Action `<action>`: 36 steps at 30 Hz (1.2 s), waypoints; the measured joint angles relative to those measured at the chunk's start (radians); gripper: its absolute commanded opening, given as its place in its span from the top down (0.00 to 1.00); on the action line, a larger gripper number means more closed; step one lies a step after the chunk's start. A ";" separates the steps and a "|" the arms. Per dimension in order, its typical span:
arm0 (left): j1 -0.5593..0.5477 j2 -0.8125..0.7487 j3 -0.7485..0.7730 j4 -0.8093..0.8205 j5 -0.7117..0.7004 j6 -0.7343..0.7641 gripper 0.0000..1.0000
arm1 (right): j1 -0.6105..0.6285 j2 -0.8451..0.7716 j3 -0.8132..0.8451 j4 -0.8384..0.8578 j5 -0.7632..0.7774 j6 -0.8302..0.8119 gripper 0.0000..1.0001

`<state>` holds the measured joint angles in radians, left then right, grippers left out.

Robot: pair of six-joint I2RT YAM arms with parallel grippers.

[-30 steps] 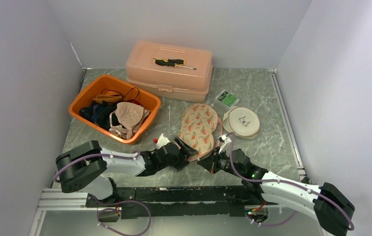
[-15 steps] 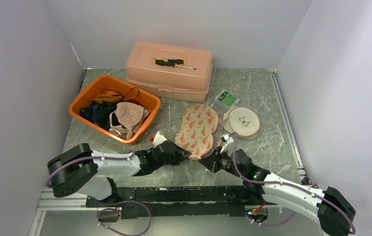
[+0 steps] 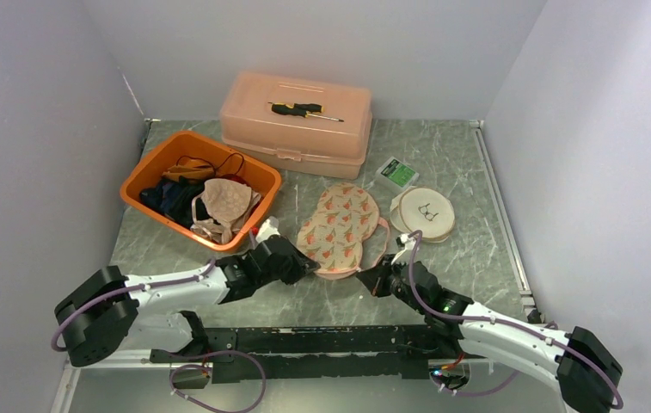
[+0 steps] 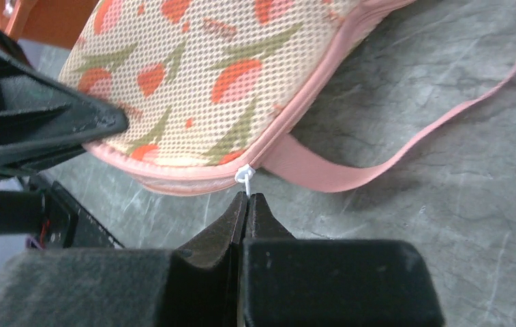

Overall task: Unzip the laundry bag and remove the bra
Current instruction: Unzip the laundry bag at the center of the board.

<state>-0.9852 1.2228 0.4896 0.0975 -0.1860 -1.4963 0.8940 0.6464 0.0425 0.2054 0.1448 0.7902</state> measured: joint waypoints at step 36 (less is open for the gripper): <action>0.270 0.007 0.145 -0.216 0.340 0.330 0.08 | 0.111 0.247 0.042 0.150 0.032 -0.032 1.00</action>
<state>-0.7147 1.2301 0.6346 -0.1188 0.1535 -1.1660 1.0054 0.8932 0.0849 0.3557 0.1772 0.7578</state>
